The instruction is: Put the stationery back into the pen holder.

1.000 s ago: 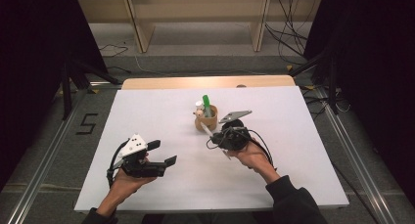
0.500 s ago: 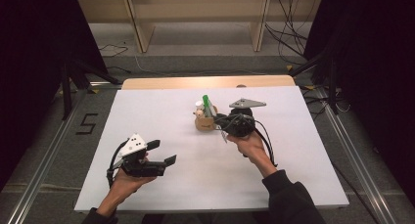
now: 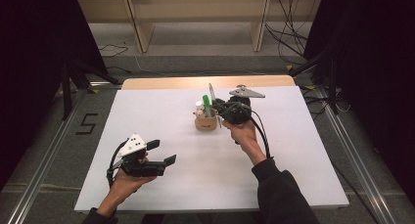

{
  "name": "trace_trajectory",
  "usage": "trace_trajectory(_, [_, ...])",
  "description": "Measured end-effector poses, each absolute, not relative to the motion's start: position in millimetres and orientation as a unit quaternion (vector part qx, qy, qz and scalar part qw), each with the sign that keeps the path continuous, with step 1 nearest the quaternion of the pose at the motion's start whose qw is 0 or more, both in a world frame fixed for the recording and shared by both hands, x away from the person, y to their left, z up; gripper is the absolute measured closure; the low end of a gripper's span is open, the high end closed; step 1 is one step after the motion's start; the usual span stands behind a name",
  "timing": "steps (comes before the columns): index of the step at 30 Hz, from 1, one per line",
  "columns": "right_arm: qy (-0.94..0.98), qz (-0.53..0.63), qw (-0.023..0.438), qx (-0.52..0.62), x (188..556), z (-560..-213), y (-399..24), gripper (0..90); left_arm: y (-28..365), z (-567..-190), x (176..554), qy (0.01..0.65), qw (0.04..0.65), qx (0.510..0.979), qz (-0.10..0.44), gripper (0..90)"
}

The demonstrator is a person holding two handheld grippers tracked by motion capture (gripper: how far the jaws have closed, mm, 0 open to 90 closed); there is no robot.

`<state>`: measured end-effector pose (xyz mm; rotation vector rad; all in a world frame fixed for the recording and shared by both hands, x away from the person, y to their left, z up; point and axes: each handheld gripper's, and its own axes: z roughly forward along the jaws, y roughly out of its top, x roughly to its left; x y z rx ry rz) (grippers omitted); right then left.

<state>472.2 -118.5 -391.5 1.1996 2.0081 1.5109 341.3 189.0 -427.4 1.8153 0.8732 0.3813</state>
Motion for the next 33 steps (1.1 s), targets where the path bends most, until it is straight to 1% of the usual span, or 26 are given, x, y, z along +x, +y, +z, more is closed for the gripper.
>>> trace_trajectory(10, [0.695, 0.539, 0.183, 0.44, 490, -392, -111, 79.7, 189, -427, 341, 0.363, 0.519, 0.757, 0.159, 15.6])
trace_trajectory(33, [0.673, 0.541, 0.205, 0.461, 517, -401, -95, 79.6, 189, -427, 341, 0.363, 0.519, 0.758, 0.157, 15.6])
